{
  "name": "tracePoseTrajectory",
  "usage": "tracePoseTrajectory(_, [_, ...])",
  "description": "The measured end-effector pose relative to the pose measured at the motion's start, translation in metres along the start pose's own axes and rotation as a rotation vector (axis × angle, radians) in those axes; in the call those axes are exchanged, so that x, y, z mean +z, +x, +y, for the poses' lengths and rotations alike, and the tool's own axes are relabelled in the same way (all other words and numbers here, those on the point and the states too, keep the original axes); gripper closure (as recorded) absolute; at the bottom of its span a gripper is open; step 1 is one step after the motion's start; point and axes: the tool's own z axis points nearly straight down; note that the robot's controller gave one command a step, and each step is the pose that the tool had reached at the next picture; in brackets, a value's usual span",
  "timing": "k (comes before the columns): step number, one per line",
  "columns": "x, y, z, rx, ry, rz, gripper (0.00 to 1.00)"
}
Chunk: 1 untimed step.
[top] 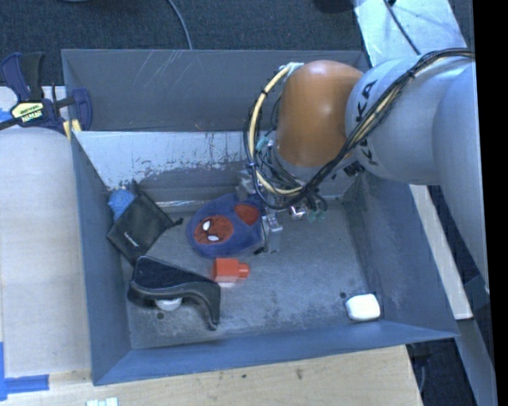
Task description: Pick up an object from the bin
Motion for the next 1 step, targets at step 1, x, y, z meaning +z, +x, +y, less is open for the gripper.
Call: tracePoseTrajectory(1, [0.0012, 0.0016, -0.0001, 0.110, -0.001, 0.004, 0.00])
